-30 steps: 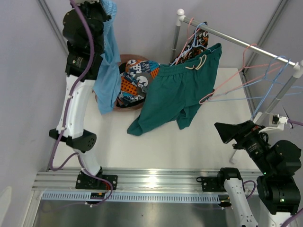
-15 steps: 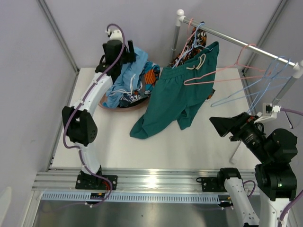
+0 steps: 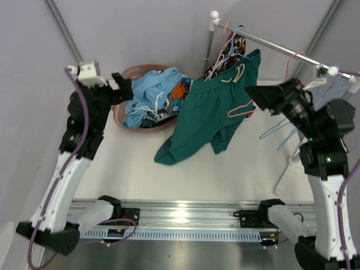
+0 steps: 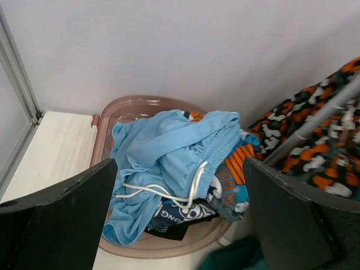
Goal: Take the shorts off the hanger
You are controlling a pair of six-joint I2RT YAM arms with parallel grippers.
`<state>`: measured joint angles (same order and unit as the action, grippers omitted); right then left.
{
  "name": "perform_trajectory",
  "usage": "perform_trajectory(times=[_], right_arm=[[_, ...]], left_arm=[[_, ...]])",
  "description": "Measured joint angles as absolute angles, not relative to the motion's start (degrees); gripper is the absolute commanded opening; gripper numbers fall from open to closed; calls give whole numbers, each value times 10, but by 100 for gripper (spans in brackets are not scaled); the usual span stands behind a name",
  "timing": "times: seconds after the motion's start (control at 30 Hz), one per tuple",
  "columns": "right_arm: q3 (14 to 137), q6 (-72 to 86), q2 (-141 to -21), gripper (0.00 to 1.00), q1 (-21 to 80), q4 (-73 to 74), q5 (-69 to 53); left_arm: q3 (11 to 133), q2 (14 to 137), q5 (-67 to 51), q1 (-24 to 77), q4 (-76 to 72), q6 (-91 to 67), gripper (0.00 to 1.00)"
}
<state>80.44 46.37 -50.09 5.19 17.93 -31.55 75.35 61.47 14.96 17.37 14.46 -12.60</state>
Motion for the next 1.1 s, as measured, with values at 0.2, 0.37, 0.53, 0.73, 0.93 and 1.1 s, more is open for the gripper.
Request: perform_trajectory(times=[0.2, 0.37, 0.53, 0.73, 0.93, 1.1], right_arm=[[924, 397, -689, 73, 177, 175, -200], [928, 356, -771, 73, 193, 183, -112], [936, 335, -801, 72, 205, 180, -43], [933, 329, -805, 71, 227, 126, 18], [924, 329, -844, 69, 252, 69, 69], [923, 329, -882, 60, 260, 65, 93]], left_arm=[[676, 502, 132, 178, 209, -125, 99], [557, 439, 111, 179, 279, -126, 99], [473, 366, 101, 181, 317, -130, 99], [455, 324, 102, 185, 333, -136, 99], [454, 332, 103, 203, 331, -136, 99], [454, 330, 103, 208, 331, -136, 99]])
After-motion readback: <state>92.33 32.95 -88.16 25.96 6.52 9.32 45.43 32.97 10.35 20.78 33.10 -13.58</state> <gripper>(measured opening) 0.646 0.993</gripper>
